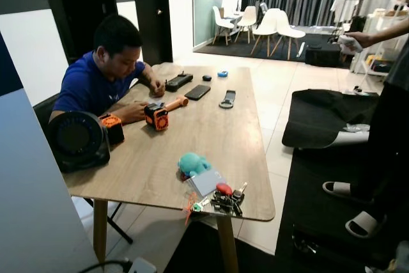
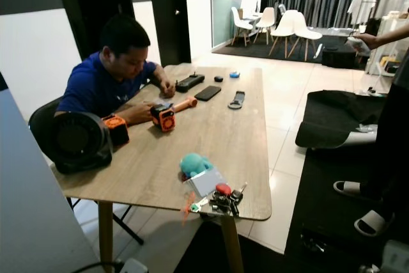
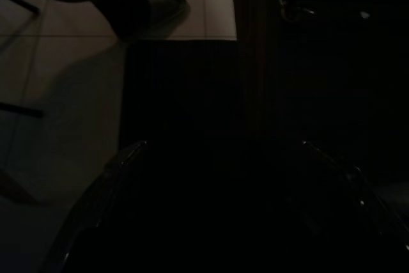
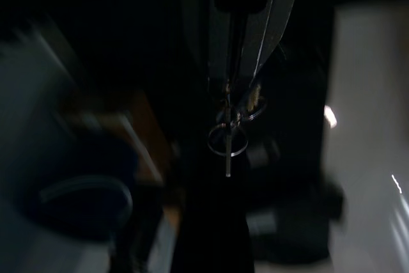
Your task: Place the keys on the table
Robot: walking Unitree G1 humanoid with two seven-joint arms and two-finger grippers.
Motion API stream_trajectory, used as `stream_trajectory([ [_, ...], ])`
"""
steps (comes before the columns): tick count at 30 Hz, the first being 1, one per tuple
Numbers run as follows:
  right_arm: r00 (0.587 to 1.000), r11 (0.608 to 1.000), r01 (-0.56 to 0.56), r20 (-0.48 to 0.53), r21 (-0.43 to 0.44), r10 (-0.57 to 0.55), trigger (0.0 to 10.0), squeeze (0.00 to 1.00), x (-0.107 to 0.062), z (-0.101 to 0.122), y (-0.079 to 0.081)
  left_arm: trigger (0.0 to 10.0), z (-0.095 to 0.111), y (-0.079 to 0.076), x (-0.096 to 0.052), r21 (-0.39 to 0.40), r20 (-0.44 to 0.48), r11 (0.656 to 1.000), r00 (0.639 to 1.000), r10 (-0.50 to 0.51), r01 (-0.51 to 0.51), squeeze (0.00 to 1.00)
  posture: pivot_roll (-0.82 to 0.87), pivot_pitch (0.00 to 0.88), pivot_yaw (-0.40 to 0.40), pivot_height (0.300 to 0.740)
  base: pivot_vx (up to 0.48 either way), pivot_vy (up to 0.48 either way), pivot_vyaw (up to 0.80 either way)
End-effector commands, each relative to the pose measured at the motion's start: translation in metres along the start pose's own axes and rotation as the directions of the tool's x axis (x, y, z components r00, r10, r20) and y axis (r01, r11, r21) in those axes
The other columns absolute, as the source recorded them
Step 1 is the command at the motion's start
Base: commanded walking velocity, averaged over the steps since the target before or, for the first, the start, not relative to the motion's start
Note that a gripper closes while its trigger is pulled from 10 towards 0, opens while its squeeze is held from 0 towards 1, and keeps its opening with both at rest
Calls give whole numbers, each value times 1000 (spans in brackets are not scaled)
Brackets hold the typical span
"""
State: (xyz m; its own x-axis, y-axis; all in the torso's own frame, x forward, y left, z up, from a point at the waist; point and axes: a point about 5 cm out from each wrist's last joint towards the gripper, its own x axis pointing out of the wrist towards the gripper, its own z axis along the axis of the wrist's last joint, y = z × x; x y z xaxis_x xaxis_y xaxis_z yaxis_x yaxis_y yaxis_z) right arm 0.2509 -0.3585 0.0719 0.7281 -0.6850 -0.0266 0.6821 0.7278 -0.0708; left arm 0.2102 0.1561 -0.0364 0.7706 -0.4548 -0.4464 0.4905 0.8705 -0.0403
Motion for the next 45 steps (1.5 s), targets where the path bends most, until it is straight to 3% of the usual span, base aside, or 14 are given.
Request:
stream_trajectory([
  [1, 999, 999, -25, 40, 44, 23, 10000, 0, 8, 16, 9, 10000, 1, 1, -1, 15, 5, 1000, 1000, -5, 5, 0, 31, 22, 24, 740, 0, 0, 0],
  [3, 960, 966, -250, 146, 68, 238, 10000, 0, 25, 68, 63, 10000, 11, -4, 3, 51, 40, 997, 998, -53, 51, 0, 32, 19, 19, 740, 0, 0, 0],
  [5, 932, 942, -331, 173, 48, 318, 10000, 0, 26, 83, 81, 10000, 14, -5, 4, 62, 54, 996, 996, -70, 67, 0, 32, 19, 19, 740, 0, 0, 0],
  [7, 812, 827, -560, 166, -48, 559, 10000, 0, 18, 104, 133, 10000, 23, -6, 7, 65, 89, 994, 991, -96, 91, 0, 34, 19, 16, 740, 0, 0, 0],
  [8, 812, 827, -560, 166, -48, 559, 10000, 0, 18, 104, 133, 10000, 23, -6, 7, 65, 89, 994, 991, -96, 91, 0, 34, 19, 16, 740, 0, 0, 0],
  [11, 608, 620, -777, 124, -112, 784, 10000, 0, -7, 119, 195, 10000, 31, -5, 9, 66, 114, 992, 987, -113, 106, 0, 33, 20, 16, 740, 0, 0, 0],
  [12, 608, 620, -777, 124, -112, 784, 10000, 0, -7, 119, 195, 10000, 31, -5, 9, 66, 114, 992, 987, -113, 106, 0, 33, 20, 16, 740, 0, 0, 0],
  [13, 532, 541, -828, 101, -147, 841, 10000, 0, -18, 121, 214, 10000, 32, -5, 9, 66, 116, 992, 987, -114, 107, 0, 34, 22, 14, 740, 0, 0, 0],
  [16, 470, 476, -860, 79, -184, 879, 10000, 0, -27, 122, 228, 10000, 33, -5, 9, 68, 117, 992, 987, -114, 107, 0, 35, 20, 9, 740, 0, 0, 0],
  [17, 388, 387, -897, 36, -216, 921, 10000, 0, -39, 123, 245, 10000, 34, -4, 9, 71, 120, 992, 986, -113, 105, 0, 37, 21, 5, 740, 0, 0, 0],
  [22, 307, 283, -924, -55, -257, 950, 10000, 0, -52, 119, 261, 10000, 36, -4, 8, 70, 134, 993, 986, -100, 91, 0, 43, 25, -6, 740, 0, 0, 0],
  [25, 225, 176, -931, -122, -320, 967, 10000, 0, -66, 115, 273, 10000, 37, -4, 5, 66, 143, 994, 985, -97, 89, 0, 46, 27, -14, 740, 0, 0, 0],
  [30, 177, 109, -923, -157, -368, 972, 10000, 0, -75, 111, 279, 10000, 36, -6, 4, 61, 148, 994, 984, -98, 90, 0, 49, 26, -20, 740, 0, 0, 0],
  [45, 192, 64, -881, -231, -469, 954, 10000, 0, -74, 97, 274, 10000, 43, -6, 6, 67, 162, 994, 982, -100, 90, 0, 40, 36, -17, 740, 0, 0, 0],
])
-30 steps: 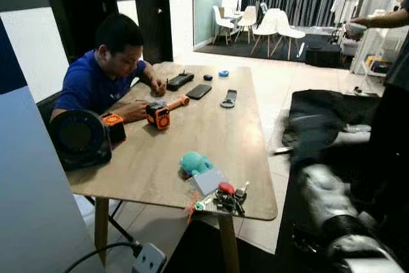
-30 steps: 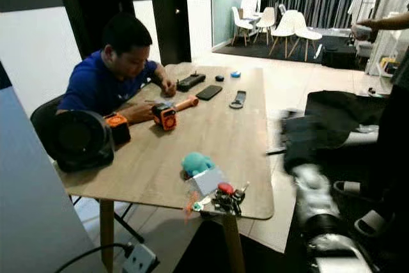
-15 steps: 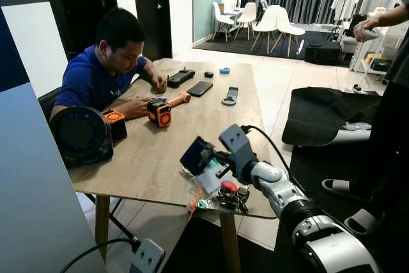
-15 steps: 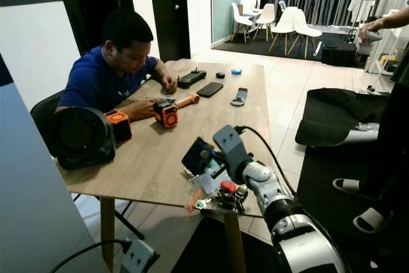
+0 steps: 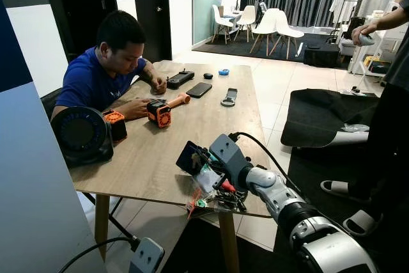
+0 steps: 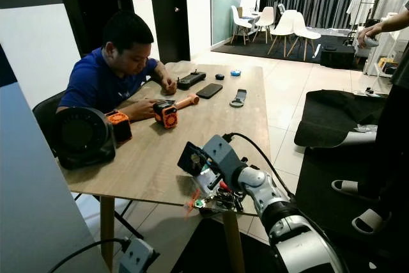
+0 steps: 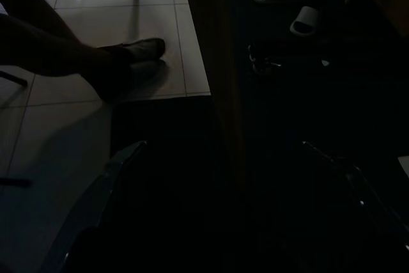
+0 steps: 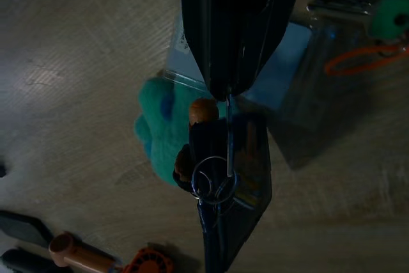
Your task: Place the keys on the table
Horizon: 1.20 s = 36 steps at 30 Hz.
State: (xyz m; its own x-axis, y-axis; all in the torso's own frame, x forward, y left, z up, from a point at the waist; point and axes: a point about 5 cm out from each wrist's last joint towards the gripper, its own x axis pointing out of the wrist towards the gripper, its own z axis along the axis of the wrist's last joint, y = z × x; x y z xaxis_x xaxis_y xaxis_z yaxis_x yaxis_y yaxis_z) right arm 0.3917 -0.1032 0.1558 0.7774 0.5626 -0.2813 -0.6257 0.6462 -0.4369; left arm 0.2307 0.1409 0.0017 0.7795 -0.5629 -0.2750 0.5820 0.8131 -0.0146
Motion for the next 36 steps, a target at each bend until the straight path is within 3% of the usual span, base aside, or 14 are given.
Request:
stream_trajectory([
  [1, 1000, 999, -2, -25, -35, 1, 10000, 0, -1, -5, 0, 10000, -2, -2, 0, -3, -15, 1000, 1000, -2, 2, 0, 40, 36, -17, 740, 0, 0, 0],
  [5, 999, 998, 33, -12, -50, -33, 10000, 12, -3, -2, -7, 10000, -2, -2, 1, -3, -17, 1000, 1000, 0, 0, 0, 41, 32, -14, 740, 0, 0, 0],
  [7, 999, 998, 50, -6, -44, -51, 10000, 412, -5, -1, -11, 10000, -2, -2, 1, -3, -20, 1000, 1000, 4, -4, 0, 44, 23, -13, 740, 0, 0, 0],
  [9, 998, 997, 58, -5, -41, -59, 10000, 533, -5, -1, -12, 10000, -3, -2, 1, -2, -22, 1000, 1000, 6, -6, 0, 45, 21, -13, 740, 0, 0, 0],
  [11, 997, 997, 72, 2, -30, -72, 10000, 1000, -6, -1, -14, 10000, -3, -2, 1, -2, -25, 1000, 1000, 9, -9, 0, 45, 21, -13, 740, 0, 0, 0],
  [17, 989, 987, 148, 5, -66, -148, 10000, 992, -7, 2, -21, 10000, -4, 3, 1, 8, -40, 1000, 999, 29, -29, 0, 44, 20, -11, 740, 0, 0, 0],
  [18, 988, 985, 153, 8, -82, -153, 10000, 0, -7, 3, -21, 10000, -4, 4, 0, 10, -43, 999, 999, 34, -34, 0, 44, 19, -11, 740, 0, 0, 0],
  [29, 937, 964, 223, 241, 143, -253, 10000, 0, -16, 22, -32, 10000, -11, 15, -3, 25, -88, 991, 987, 137, -135, 0, 46, 17, -14, 740, 0, 0, 0],
  [31, 892, 913, 318, 245, 255, -379, 10000, 0, -27, 14, -46, 10000, -14, 20, -4, 28, -115, 983, 977, 182, -180, 0, 45, 17, -11, 740, 0, 0, 0],
  [32, 834, 822, 424, 190, 379, -518, 10000, 0, -44, -5, -63, 10000, -17, 25, -6, 10, -122, 972, 965, 234, -234, 0, 42, 17, -9, 740, 0, 0, 0],
  [33, 834, 822, 424, 190, 379, -518, 10000, 0, -44, -5, -63, 10000, -17, 25, -6, 10, -122, 972, 965, 234, -234, 0, 42, 17, -9, 740, 0, 0, 0],
  [34, 762, 682, 529, 71, 505, -644, 10000, 0, -66, -36, -77, 10000, -18, 30, -9, -23, -126, 960, 953, 275, -280, 0, 37, 23, -5, 740, 0, 0, 0],
  [35, 762, 682, 529, 71, 505, -644, 10000, 0, -66, -36, -77, 10000, -18, 30, -9, -23, -126, 960, 953, 275, -280, 0, 37, 23, -5, 740, 0, 0, 0],
  [36, 681, 540, 629, -62, 559, -729, 10000, 0, -91, -69, -85, 10000, -20, 32, -11, -40, -131, 952, 946, 295, -303, 0, 36, 26, -2, 740, 0, 0, 0],
])
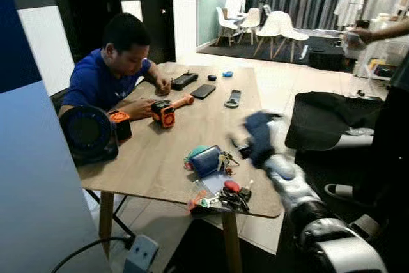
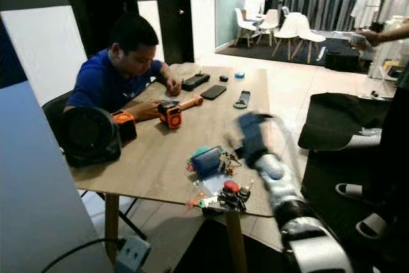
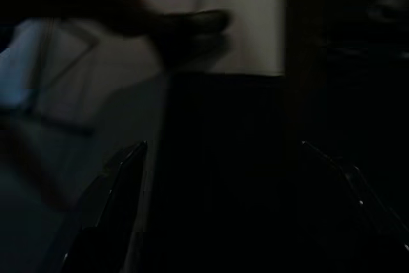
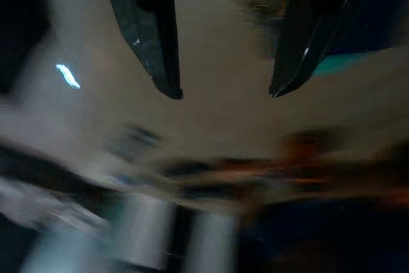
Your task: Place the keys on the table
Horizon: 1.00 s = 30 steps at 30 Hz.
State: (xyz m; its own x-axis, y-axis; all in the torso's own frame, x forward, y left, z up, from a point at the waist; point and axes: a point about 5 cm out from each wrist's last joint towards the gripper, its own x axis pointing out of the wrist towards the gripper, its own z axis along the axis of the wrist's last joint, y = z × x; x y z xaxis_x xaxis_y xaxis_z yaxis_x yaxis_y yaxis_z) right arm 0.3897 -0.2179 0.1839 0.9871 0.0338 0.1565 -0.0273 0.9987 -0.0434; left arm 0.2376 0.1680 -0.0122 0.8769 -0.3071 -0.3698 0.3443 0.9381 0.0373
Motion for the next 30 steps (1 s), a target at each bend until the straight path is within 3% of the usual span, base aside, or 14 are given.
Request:
stream_trajectory([
  [1, 985, 984, 157, -87, 84, -150, 10000, 0, -16, -23, -25, 10000, -5, 7, -3, -20, -24, 999, 999, 32, -33, 0, 36, 26, -2, 740, 0, 0, 0],
  [2, 939, 942, 323, -153, 93, -307, 10000, 0, -42, -45, -61, 10000, -8, 8, -5, -18, -37, 999, 999, 32, -33, 0, 38, 26, -2, 740, 0, 0, 0],
  [4, 939, 942, 323, -153, 93, -307, 10000, 0, -42, -45, -61, 10000, -8, 8, -5, -18, -37, 999, 999, 32, -33, 0, 38, 26, -2, 740, 0, 0, 0],
  [5, 883, 891, 446, -201, 79, -424, 10000, 0, -69, -63, -87, 10000, -13, 8, -8, -18, -52, 999, 998, 25, -26, 0, 39, 32, -2, 740, 0, 0, 0],
  [6, 883, 891, 446, -201, 79, -424, 10000, 0, -69, -63, -87, 10000, -13, 8, -8, -18, -52, 999, 998, 25, -26, 0, 39, 32, -2, 740, 0, 0, 0],
  [7, 816, 830, 553, -244, 69, -524, 10000, 0, -105, -85, -107, 10000, -19, 7, -12, -27, -72, 999, 997, 18, -19, 0, 40, 31, -3, 740, 0, 0, 0],
  [8, 816, 830, 553, -244, 69, -524, 10000, 0, -105, -85, -107, 10000, -19, 7, -12, -27, -72, 999, 997, 18, -19, 0, 40, 31, -3, 740, 0, 0, 0],
  [10, 712, 758, 652, -368, 28, -598, 10000, 0, -172, -129, -117, 10000, -30, 2, -18, -48, -109, 999, 994, 13, -18, 0, 41, 27, 7, 740, 0, 0, 0],
  [12, 712, 758, 652, -368, 28, -598, 10000, 0, -172, -129, -117, 10000, -30, 2, -18, -48, -109, 999, 994, 13, -18, 0, 41, 27, 7, 740, 0, 0, 0],
  [15, 611, 766, 640, -571, -51, -548, 10000, 0, -227, -176, -90, 10000, -39, -4, -18, -11, -153, 1000, 988, 5, -7, 0, 41, 22, 21, 740, 0, 0, 0],
  [16, 611, 766, 640, -571, -51, -548, 10000, 0, -227, -176, -90, 10000, -39, -4, -18, -11, -153, 1000, 988, 5, -7, 0, 41, 22, 21, 740, 0, 0, 0],
  [18, 576, 814, 577, -674, -65, -462, 10000, 0, -239, -195, -64, 10000, -41, -3, -17, 2, -177, 1000, 984, 10, -10, 0, 39, 19, 24, 740, 0, 0, 0],
  [25, 566, 898, 439, -779, 9, -269, 10000, 0, -241, -214, -15, 10000, -46, -4, -12, 31, -246, 999, 969, 25, -18, 0, 63, 14, 25, 740, 0, 0, 0],
  [30, 578, 904, 427, -774, 17, -259, 10000, 0, -241, -215, -9, 10000, -42, -1, -9, 44, -233, 997, 970, 72, -63, 0, 65, 12, 24, 740, 0, 0, 0],
])
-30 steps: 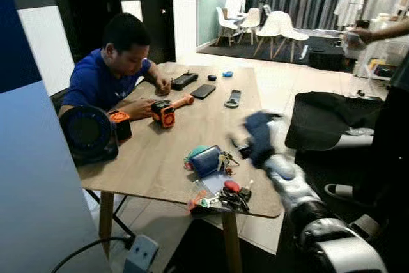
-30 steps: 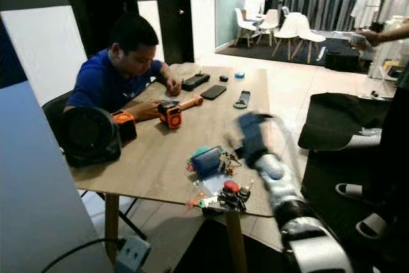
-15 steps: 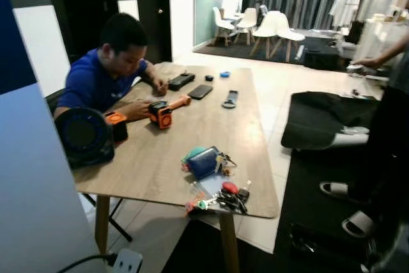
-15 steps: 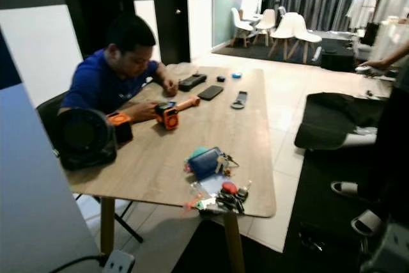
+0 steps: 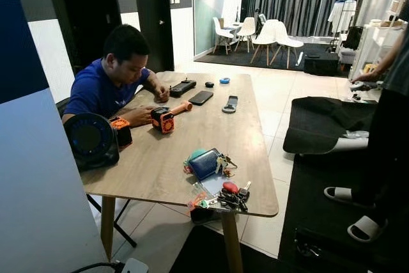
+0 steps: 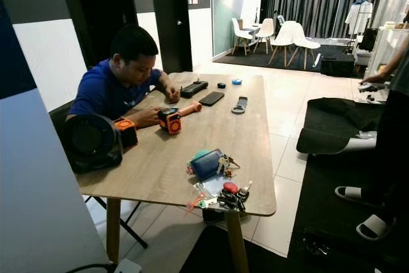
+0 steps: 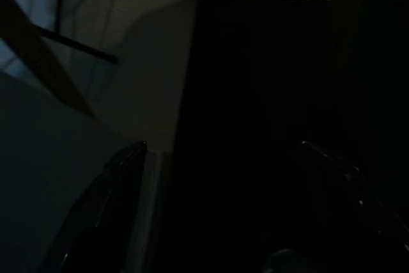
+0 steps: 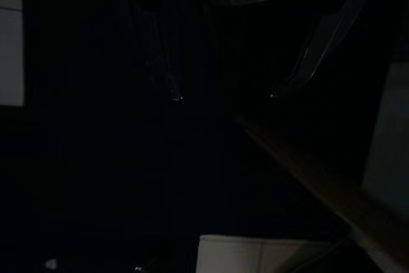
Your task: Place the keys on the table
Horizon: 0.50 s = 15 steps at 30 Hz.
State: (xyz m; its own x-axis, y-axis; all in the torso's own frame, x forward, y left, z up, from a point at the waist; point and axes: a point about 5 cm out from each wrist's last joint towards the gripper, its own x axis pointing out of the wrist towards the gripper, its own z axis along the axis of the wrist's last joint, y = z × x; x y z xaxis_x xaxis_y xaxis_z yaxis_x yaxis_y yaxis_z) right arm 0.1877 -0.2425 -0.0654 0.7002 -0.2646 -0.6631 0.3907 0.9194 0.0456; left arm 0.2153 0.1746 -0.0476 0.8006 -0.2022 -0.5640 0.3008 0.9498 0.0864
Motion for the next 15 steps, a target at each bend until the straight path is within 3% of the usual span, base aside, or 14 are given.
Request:
stream_trajectory([
  [1, 1000, 1000, 7, -1, 15, -7, 10000, 0, -1, -2, 0, 10000, 0, 2, 0, -5, -4, 1000, 1000, 24, -24, 0, 65, 11, 22, 740, 0, 0, 0],
  [3, 999, 999, -25, -27, -24, 24, 10000, 0, -1, -6, 5, 10000, 1, 2, 1, -41, -1, 999, 999, 32, -32, 0, 63, 10, 22, 740, 0, 0, 0],
  [15, 994, 992, -77, -80, -98, 70, 10000, 0, -5, -18, 12, 10000, -4, 4, 1, -45, -24, 998, 999, 37, -38, 0, 61, 21, 16, 740, 0, 0, 0],
])
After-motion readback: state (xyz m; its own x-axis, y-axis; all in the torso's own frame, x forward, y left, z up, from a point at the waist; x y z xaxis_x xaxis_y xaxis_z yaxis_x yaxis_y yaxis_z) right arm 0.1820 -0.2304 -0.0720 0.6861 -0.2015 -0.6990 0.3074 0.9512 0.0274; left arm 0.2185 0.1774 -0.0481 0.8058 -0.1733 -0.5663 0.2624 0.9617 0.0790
